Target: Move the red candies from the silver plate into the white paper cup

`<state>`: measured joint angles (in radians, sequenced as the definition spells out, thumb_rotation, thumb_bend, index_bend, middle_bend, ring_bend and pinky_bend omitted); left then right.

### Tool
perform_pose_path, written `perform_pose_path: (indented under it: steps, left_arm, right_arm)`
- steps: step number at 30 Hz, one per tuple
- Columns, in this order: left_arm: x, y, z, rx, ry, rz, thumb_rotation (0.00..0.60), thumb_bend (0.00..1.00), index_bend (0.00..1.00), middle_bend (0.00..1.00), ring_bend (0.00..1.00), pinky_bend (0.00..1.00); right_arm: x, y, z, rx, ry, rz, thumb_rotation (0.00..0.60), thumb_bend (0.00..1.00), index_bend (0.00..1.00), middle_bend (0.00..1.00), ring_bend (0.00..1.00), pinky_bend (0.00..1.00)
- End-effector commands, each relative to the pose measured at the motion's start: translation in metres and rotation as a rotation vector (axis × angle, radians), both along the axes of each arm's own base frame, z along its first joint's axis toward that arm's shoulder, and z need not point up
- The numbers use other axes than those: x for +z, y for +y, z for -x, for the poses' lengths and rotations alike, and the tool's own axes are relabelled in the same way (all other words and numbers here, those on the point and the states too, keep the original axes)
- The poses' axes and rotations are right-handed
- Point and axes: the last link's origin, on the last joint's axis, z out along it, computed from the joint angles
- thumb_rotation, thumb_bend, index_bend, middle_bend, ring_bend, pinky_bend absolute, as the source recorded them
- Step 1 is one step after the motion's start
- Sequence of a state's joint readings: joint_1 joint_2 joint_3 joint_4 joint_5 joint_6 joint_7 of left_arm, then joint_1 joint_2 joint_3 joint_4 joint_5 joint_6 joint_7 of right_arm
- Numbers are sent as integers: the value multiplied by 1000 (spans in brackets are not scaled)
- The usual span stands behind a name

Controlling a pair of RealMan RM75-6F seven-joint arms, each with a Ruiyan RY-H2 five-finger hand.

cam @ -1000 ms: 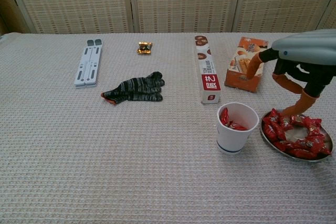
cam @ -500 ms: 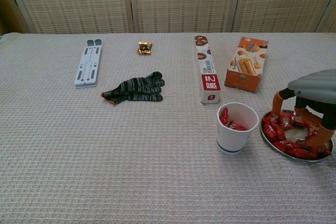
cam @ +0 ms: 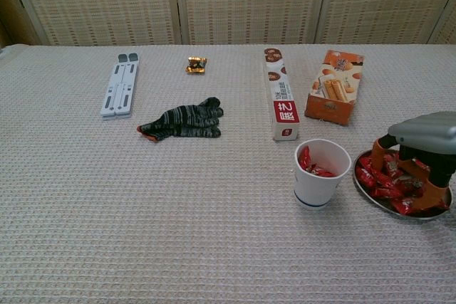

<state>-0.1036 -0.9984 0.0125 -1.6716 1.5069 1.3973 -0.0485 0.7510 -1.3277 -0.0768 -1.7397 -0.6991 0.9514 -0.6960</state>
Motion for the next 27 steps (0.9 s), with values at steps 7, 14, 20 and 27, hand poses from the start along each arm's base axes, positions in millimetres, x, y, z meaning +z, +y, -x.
perform_pose_path:
  steps: [7,14,20,27]
  left_arm:
    - [0,0,0,0,-1,-1,600,637,307,401,302,242]
    - [0,0,0,1,-3,-1,600,636,307,401,302,242]
    - [0,0,0,2,-2,0,600,637,307,401,303,242]
    - [0,0,0,2,-1,2,600,636,307,401,303,242]
  right_arm:
    - [-1,0,5,-12,-18,12,600,222,490,770,795,1000]
    - [0,0,8,-23,-17,25,600,272,602,770,802,1000]
    - [2,0,8,-22,-19,34,600,290,638,770,802,1000]
    - [8,2,4,-12,-38,44,600,294,645,770,803,1000]
